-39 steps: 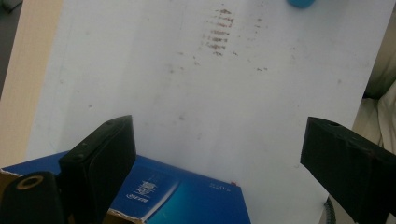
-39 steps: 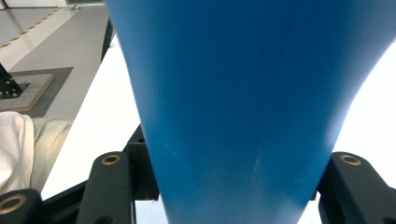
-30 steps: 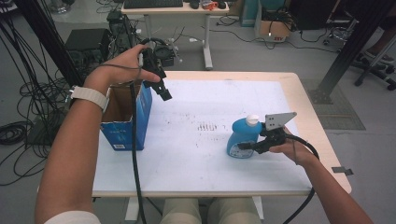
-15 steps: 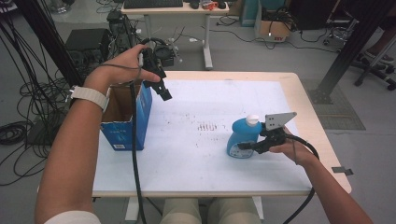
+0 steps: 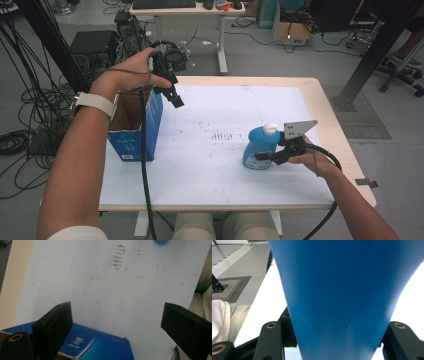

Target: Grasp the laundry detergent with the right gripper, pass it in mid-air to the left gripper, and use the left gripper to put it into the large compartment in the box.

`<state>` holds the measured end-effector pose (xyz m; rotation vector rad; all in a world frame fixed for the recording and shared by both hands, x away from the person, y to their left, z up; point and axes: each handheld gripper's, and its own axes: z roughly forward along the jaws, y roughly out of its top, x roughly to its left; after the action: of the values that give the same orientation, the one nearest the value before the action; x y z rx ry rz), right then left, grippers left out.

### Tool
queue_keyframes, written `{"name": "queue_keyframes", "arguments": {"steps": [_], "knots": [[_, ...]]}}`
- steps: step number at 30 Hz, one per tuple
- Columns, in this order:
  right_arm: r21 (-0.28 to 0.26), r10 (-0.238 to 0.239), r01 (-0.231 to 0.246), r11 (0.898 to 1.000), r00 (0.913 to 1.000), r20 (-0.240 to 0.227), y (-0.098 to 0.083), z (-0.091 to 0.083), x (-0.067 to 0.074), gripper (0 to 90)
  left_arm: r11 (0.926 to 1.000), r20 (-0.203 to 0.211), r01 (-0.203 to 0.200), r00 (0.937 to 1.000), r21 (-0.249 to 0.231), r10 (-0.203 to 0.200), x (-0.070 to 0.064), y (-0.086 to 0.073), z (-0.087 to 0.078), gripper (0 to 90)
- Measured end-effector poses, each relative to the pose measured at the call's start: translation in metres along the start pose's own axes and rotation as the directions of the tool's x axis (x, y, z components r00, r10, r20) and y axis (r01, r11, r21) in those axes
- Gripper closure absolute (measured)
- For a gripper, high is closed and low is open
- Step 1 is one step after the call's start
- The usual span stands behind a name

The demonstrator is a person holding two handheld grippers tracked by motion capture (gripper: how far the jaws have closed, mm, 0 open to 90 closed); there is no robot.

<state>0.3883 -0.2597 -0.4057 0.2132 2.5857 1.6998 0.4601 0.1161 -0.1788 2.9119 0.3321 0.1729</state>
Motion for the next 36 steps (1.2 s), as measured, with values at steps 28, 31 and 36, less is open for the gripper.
{"name": "queue_keyframes", "arguments": {"steps": [28,31,36], "knots": [[-0.002,0.002,-0.002,1.000,1.0000,0.001,-0.0002,0.0000,0.0001,42.5,1.0000,-0.001,0.003,1.0000,0.001,-0.003,0.0001,-0.0002,0.0003,10.7],[-0.002,0.000,0.000,1.000,1.0000,0.008,-0.0001,-0.0001,0.0005,42.6,1.0000,0.002,0.008,1.0000,0.000,-0.008,-0.0003,-0.0003,-0.0002,10.7],[-0.003,0.003,-0.003,1.000,1.0000,0.008,-0.0001,-0.0003,0.0008,42.8,1.0000,-0.002,0.002,1.0000,0.001,-0.002,-0.0016,0.0000,-0.0012,10.7]]}}
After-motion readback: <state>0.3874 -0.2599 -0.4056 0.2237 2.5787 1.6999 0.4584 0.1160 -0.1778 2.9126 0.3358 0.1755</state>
